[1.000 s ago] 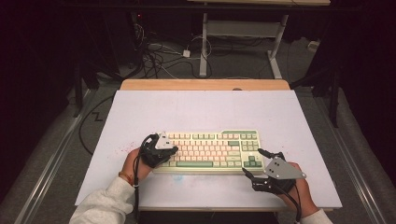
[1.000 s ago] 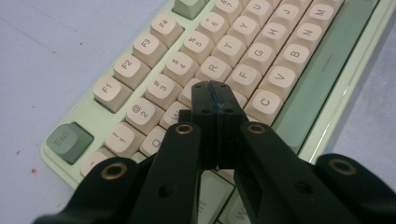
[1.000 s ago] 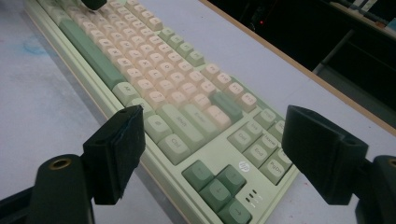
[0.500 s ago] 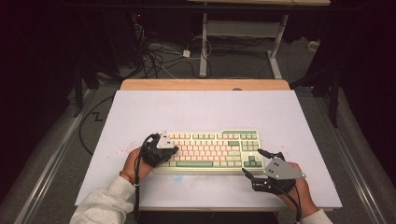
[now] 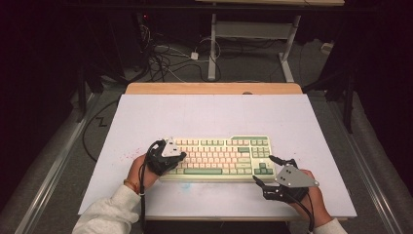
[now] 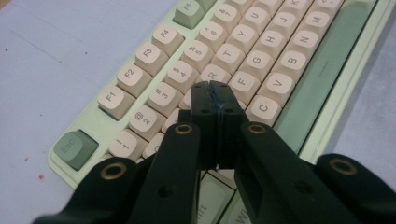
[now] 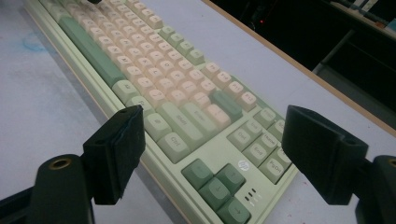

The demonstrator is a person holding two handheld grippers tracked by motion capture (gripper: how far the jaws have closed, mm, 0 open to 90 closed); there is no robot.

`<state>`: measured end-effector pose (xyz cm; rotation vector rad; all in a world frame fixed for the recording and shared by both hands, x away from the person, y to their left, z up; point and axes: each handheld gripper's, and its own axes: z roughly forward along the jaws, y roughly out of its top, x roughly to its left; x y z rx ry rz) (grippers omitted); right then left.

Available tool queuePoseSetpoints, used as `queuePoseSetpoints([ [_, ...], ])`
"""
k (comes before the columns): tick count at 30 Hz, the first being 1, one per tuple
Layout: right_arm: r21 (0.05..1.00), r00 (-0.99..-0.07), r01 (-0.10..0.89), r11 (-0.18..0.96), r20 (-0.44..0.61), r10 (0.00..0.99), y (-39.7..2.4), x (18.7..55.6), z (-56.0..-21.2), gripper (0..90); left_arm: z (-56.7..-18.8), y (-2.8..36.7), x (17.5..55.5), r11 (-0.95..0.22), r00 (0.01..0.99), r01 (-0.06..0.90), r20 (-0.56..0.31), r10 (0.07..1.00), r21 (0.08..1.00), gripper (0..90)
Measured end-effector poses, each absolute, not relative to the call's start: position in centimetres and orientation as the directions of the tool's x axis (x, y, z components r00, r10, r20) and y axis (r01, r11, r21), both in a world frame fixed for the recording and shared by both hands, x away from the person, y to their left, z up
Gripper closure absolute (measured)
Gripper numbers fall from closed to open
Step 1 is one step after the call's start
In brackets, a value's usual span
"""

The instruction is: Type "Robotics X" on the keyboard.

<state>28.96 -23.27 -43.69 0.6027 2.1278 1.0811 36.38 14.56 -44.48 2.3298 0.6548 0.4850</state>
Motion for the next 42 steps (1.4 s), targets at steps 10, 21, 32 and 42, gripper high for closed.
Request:
queuePoseSetpoints([
  [10,0.826,-0.669,0.098,0.555,-0.358,0.651,-23.3,28.9,-43.7,22.3,-44.0,14.8,36.1,-0.63,0.795,0.301,0.177,0.581,0.716,66.7],
  [21,0.825,-0.669,0.097,0.556,-0.36,0.65,-23.3,28.9,-43.7,22.2,-43.6,15.0,35.5,-0.581,0.762,0.268,0.201,0.616,0.768,26.6],
  [32,0.826,-0.67,0.094,0.555,-0.36,0.649,-23.3,28.8,-43.6,22.2,-43.1,15.4,33.8,-0.556,0.761,0.222,0.215,0.612,0.801,18.2],
  [42,0.825,-0.673,0.091,0.558,-0.362,0.645,-23.2,28.8,-43.6,22.1,-43.1,16.1,32.0,-0.531,0.778,0.189,0.204,0.595,0.826,21.2],
])
